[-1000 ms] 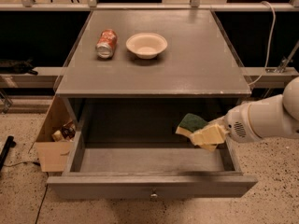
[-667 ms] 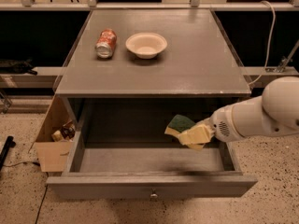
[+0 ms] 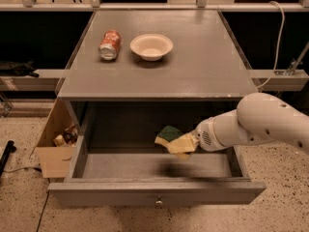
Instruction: Place sponge into top drawer
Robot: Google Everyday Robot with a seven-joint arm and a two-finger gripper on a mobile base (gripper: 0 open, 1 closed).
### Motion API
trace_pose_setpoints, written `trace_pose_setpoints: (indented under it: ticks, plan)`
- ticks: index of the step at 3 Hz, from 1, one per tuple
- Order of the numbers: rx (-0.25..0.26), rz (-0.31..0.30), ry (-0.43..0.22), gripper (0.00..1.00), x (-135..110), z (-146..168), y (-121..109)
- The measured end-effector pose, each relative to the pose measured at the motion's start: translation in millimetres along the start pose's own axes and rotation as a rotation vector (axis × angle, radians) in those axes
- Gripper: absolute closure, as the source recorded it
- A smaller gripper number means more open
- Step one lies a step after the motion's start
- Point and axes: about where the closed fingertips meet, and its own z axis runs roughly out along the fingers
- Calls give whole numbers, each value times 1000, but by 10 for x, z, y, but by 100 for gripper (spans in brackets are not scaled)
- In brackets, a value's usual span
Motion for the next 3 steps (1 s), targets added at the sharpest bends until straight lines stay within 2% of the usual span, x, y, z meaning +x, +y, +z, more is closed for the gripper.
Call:
trace_pose_setpoints:
  ticks: [1, 3]
  plan:
    - [20, 50, 4, 100, 19, 307, -74]
    - [130, 132, -27, 100, -80, 785, -214]
